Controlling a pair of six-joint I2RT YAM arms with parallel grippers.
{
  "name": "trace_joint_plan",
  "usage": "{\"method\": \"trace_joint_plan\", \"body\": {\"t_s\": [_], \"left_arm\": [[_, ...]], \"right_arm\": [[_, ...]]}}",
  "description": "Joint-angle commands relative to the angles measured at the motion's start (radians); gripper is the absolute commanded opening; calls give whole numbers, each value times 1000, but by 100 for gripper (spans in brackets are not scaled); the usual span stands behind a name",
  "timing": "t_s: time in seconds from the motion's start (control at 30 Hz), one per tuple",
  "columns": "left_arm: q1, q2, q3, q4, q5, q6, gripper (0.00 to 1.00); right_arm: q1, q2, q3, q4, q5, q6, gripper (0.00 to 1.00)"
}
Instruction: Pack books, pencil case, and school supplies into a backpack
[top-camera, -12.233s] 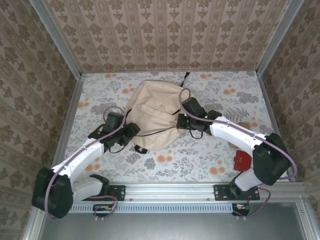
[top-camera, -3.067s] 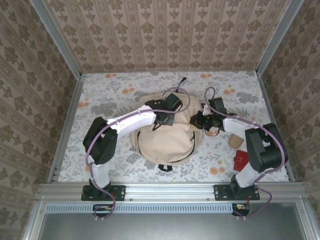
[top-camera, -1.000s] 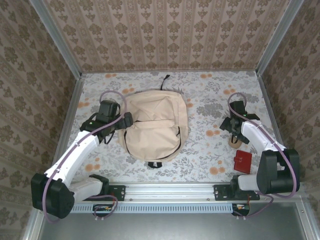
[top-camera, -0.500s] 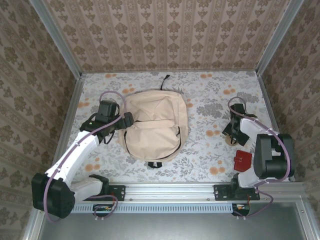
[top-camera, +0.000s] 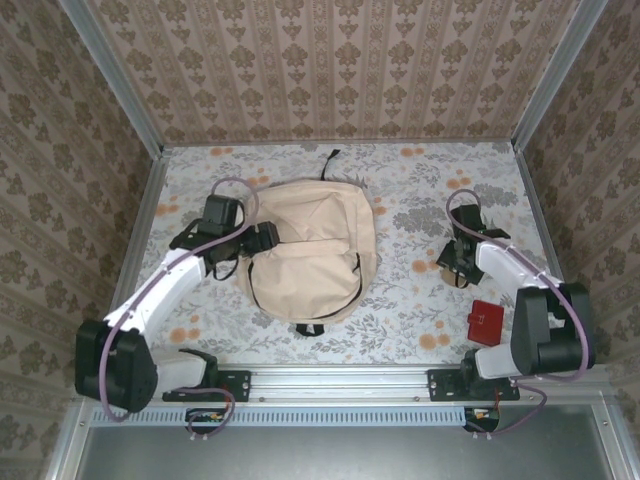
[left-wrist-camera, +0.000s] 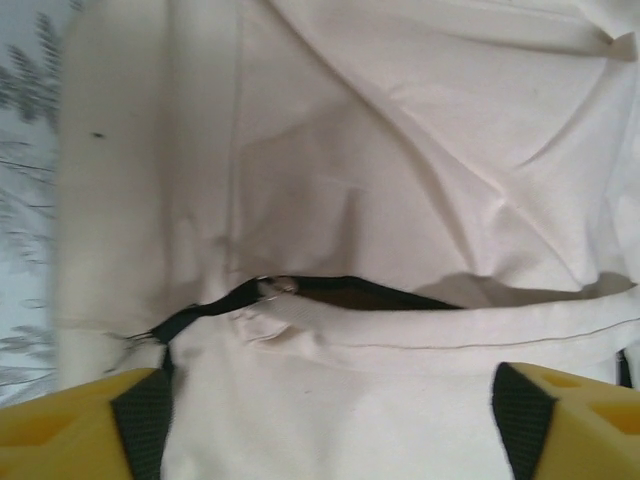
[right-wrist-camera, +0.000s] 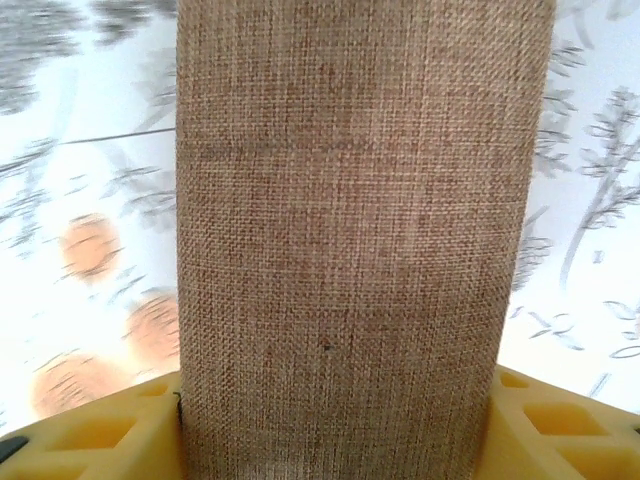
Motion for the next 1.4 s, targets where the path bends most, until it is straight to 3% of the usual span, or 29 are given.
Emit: {"method": "trace_joint_plan", "body": {"t_s": [0.0, 0.33, 0.47, 0.63, 0.83, 1.07, 1.17, 1.37], "left_arm": [[-13, 75, 65, 112, 110, -95, 77], [-57, 300, 158, 254, 123, -255, 46], [-68, 341, 173, 231, 81, -282, 43], [-86, 411, 215, 232, 120, -280, 42], [-93, 461, 246, 229, 133, -282, 32], [-94, 446, 244, 224, 127, -283, 14], [-91, 415, 241, 205, 109, -273, 1], [-92, 292, 213, 184, 77, -251, 0]], "right_arm": [[66, -59, 25, 0, -39, -7, 61], [259, -79, 59, -3, -48, 30, 61], [299, -80, 65, 4, -49, 37, 62], [335, -71, 89, 12, -43, 39, 62], [363, -59, 103, 14, -43, 40, 61], [381, -59, 104, 17, -46, 46, 61], [386, -62, 108, 13, -44, 45, 61], [411, -84, 130, 4, -50, 8, 61]]}}
